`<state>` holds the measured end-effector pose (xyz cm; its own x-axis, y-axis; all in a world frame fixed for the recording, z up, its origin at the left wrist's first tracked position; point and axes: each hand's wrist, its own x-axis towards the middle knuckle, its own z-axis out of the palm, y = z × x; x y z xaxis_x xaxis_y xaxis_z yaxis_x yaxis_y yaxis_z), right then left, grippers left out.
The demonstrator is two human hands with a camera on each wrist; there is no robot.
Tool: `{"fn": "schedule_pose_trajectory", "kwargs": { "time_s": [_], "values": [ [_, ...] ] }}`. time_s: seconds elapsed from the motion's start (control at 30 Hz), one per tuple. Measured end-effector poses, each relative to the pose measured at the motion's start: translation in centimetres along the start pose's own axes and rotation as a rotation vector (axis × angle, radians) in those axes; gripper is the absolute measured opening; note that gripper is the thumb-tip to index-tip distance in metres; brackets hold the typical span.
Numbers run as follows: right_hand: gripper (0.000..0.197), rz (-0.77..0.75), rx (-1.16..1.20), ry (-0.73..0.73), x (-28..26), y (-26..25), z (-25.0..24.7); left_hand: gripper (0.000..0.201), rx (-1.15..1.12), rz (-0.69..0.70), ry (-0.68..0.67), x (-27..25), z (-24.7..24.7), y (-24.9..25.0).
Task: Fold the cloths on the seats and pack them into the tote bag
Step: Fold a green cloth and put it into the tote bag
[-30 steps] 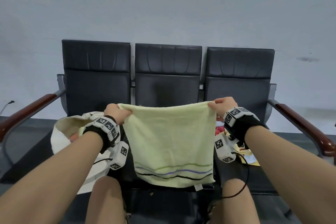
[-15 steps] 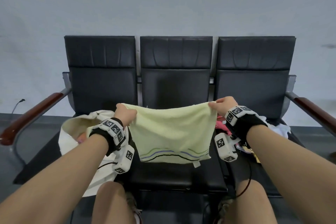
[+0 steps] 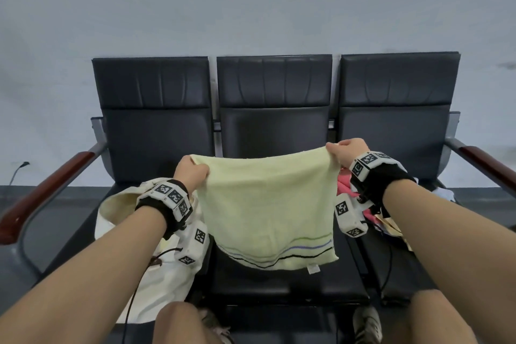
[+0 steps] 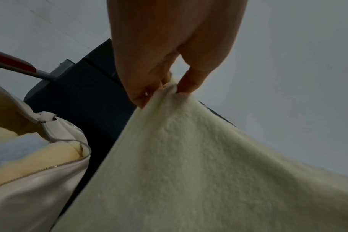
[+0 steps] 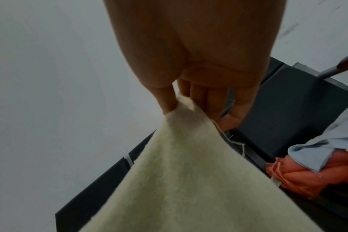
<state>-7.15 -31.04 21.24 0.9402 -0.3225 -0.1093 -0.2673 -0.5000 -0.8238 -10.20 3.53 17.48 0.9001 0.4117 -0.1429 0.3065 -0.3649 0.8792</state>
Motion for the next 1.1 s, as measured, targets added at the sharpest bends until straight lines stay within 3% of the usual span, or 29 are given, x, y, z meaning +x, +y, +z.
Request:
{"fn": "schedule_pose_trajectory", "kwargs": {
  "time_s": [0.13,0.23,0.4,0.53,0.7,0.83,1.0,1.1],
  "values": [
    [0.022,-0.016,0.058,0.001,-0.3,-1.1,0.3,0.031,0.013,0.052,-0.003,1.9,-0.8,-1.3],
    [0.019,-0.017,0.112,-0.012,-0.8,-1.6,0.5,0.017,-0.023,0.035,0.058,1.7,-1.0,-1.2],
    [0.025,0.062,0.221,-0.016,-0.8,-2.0,0.6,0.051,-0.177,-0.036,0.098,1.4,-1.2,-1.0],
    [0.026,0.180,0.328,-0.019,-0.7,-1.6,0.2,0.032,-0.318,-0.064,-0.008,0.8,-1.9,-1.0],
    [0.019,0.197,0.361,-0.049,-2.0,-1.8,-0.7,0.049,-0.369,-0.002,-0.174,0.2,-2.4,-0.3],
    [0.032,0.169,0.335,-0.090,-2.0,-2.0,-1.8,0.055,-0.372,0.044,-0.178,0.4,-2.0,0.1],
    [0.063,0.180,0.294,-0.088,0.1,-0.3,-2.6,0.062,-0.316,0.101,-0.128,1.0,-0.8,1.3],
    [0.055,0.197,0.274,-0.122,-0.8,-0.8,-2.4,0.059,-0.253,0.119,-0.109,1.6,0.0,1.9]
  ]
}}
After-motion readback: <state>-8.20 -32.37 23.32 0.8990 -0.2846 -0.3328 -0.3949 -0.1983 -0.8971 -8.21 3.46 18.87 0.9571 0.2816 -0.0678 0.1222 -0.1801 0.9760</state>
